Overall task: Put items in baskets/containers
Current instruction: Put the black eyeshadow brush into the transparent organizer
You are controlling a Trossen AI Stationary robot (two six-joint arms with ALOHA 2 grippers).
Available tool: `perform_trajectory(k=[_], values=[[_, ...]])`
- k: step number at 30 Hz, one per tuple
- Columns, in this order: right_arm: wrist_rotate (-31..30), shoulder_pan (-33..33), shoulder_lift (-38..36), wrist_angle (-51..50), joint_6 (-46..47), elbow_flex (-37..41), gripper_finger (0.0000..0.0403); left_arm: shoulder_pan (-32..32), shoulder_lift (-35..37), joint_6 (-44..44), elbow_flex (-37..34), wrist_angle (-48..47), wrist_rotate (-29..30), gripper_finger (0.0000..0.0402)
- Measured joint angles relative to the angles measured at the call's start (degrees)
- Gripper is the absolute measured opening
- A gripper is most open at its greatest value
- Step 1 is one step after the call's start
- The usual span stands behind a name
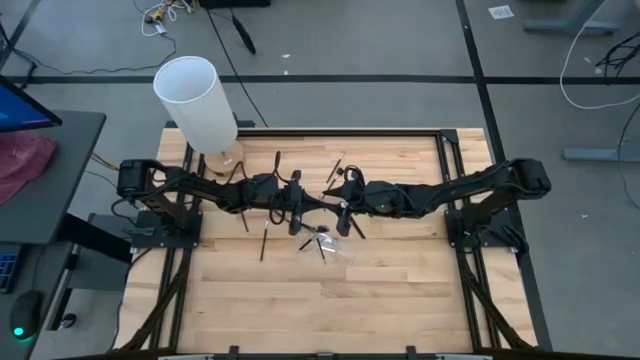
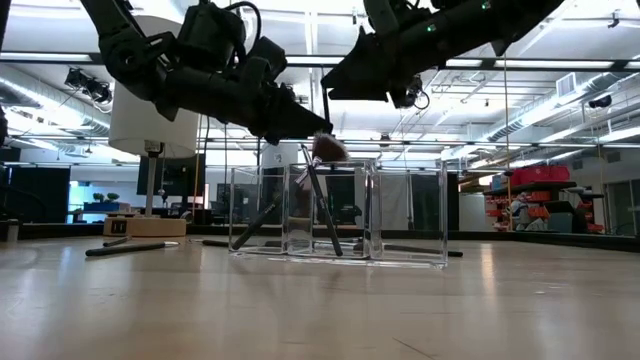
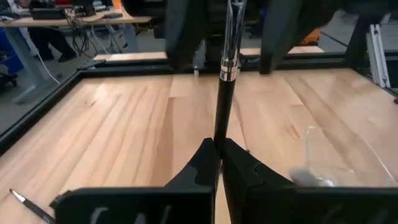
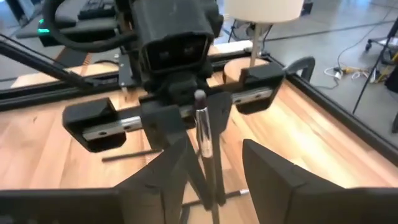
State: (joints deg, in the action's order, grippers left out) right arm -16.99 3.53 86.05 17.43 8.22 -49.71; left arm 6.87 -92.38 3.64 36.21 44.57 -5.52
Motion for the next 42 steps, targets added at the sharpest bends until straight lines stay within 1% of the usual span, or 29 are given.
perform_trajectory(k=[3,7,13,14,16,19,23,25,27,30,33,35,37,39,42], values=[[0.04,0.0,0.54,1.69,-0.99,-0.06,0.0135,-0.02,0.0,0.0,0.0,0.42,-0.02,0.0009],[0.05,0.0,1.71,4.06,-3.27,0.0,0.0098,-0.02,0.0,0.0,0.0,0.5,-0.02,0.001],[-0.17,0.0,1.91,4.88,-5.09,-0.02,0.0024,-0.02,0.0,-0.13,0.0,0.5,-0.08,0.0009],[-0.16,0.0,1.92,4.83,-5.39,-0.02,0.0015,-0.02,-0.01,-0.17,0.0,0.49,-0.06,0.0009],[-0.16,0.0,1.92,4.73,-5.7,-0.02,0.0011,-0.02,-0.03,-0.28,0.0,0.49,-0.07,0.0015],[-1.17,0.27,1.44,3.89,-4.92,-0.02,0.0014,-0.02,-0.09,-0.33,-0.02,0.92,-0.04,0.0045],[-8.16,2.21,-1.82,0.4,-4.29,0.0,0.0006,0.28,0.86,-0.25,-0.11,0.61,-0.08,0.0111],[-10.48,3.62,-4.63,-1.89,-2.78,0.0,0.0006,0.56,2.36,-0.13,-0.09,0.0,-0.22,0.0145],[-10.65,5.47,-7.6,-4.75,-0.34,-0.02,0.0007,1.06,4.41,-0.02,-0.09,-1.17,-0.22,0.0175],[-10.65,9.37,-11.26,-7.06,3.04,0.38,0.0007,2.16,8.29,0.14,-0.09,-4.9,-0.1,0.0207],[-9.72,14.04,-12.7,-2.18,5.47,3.45,0.0007,3.27,12.03,0.49,-0.09,-9.25,-0.07,0.0218],[-9.34,17.05,-12.48,4.75,7.15,7.47,0.0007,3.68,13.87,0.5,-0.06,-11.34,-0.07,0.0217],[-10.45,19.69,-11.15,14.36,8.74,11.74,0.0007,3.93,15.69,0.5,-0.07,-14.83,-0.04,0.0211],[-14.39,22.07,-9.21,21.4,10.2,15.7,0.0007,3.78,16.08,0.49,0.07,-15.76,-0.04,0.0203],[-21.88,24.88,-6.02,28.31,11.21,19.6,0.0007,3.02,16.48,-0.13,-0.11,-18.48,-0.05,0.0191]])
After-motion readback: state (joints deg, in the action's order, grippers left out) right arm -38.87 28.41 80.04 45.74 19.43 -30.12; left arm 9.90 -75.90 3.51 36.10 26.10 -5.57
